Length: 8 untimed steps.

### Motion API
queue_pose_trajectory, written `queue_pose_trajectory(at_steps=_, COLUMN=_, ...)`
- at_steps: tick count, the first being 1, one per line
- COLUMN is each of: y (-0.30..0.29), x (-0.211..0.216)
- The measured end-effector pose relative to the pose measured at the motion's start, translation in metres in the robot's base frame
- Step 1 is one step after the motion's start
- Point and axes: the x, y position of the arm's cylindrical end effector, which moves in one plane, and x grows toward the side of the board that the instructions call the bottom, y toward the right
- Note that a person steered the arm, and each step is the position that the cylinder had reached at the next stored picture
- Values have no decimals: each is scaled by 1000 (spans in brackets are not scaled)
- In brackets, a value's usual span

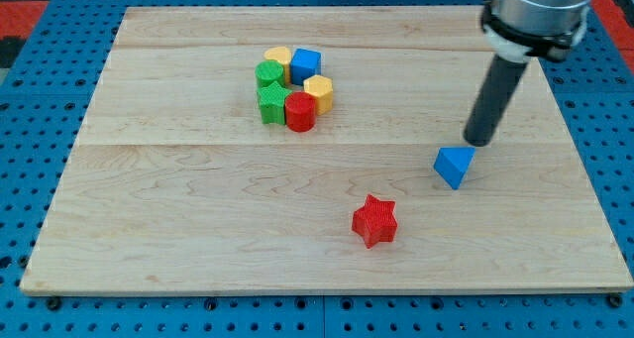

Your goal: Slide blue triangle down a bit

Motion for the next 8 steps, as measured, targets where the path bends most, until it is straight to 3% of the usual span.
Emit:
queue_pose_trajectory(at_steps=2, y=-31, x=48)
queue_pose_trajectory(at_steps=5, y=-11, x=25)
queue_pose_trajectory(at_steps=7, y=3, x=86)
queue_pose_trajectory(at_steps=8, y=1, x=85)
